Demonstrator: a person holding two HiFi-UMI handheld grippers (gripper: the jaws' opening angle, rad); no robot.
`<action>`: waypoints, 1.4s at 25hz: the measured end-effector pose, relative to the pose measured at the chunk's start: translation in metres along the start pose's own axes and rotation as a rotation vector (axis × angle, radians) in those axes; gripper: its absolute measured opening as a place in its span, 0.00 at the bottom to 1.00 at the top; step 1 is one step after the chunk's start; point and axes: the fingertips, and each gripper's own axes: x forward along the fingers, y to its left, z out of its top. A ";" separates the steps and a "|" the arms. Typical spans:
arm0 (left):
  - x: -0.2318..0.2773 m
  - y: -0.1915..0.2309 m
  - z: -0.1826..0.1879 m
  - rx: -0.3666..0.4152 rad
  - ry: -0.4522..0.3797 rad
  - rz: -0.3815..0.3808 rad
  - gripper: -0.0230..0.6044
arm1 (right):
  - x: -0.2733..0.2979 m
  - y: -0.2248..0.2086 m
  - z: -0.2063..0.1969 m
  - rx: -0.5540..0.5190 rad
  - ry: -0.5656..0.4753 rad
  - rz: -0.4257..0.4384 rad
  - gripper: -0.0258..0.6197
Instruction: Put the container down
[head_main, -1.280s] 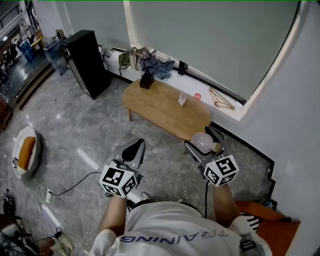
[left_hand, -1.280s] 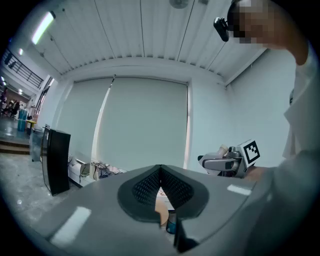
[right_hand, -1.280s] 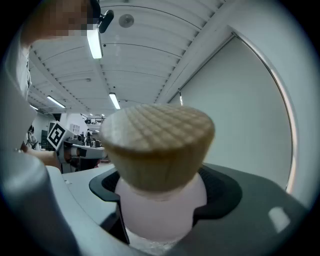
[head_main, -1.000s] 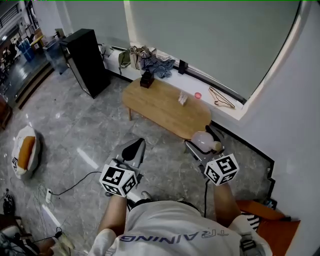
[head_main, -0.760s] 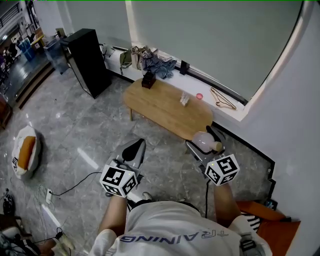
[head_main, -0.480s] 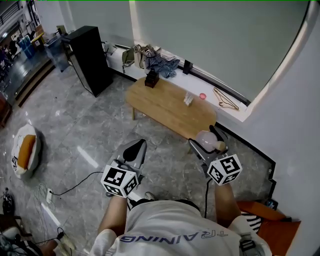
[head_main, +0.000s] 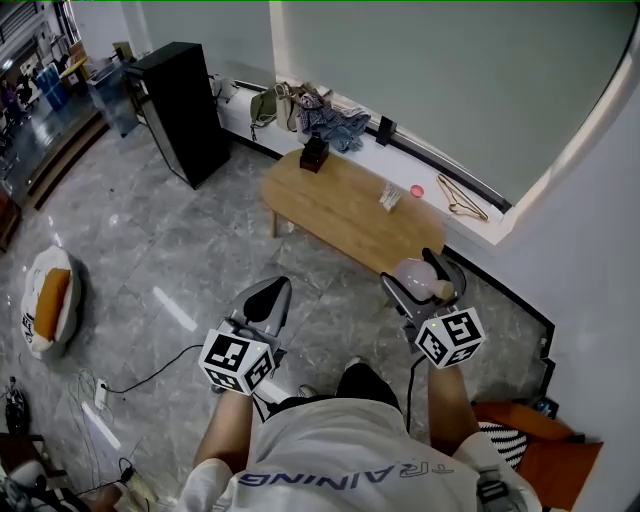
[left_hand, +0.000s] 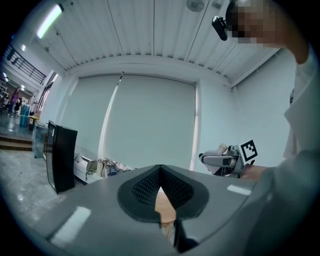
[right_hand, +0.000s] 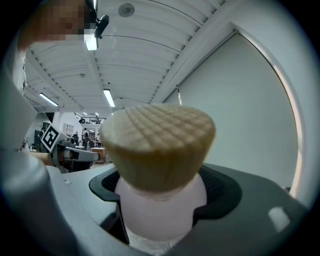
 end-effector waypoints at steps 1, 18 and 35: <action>0.006 0.004 0.000 -0.002 0.002 0.000 0.04 | 0.006 -0.003 0.000 -0.001 0.002 0.001 0.71; 0.227 0.023 0.026 0.047 0.057 -0.086 0.04 | 0.100 -0.178 -0.003 0.016 0.023 -0.069 0.71; 0.401 0.012 0.008 0.045 0.160 -0.203 0.04 | 0.140 -0.325 -0.033 0.074 0.077 -0.210 0.71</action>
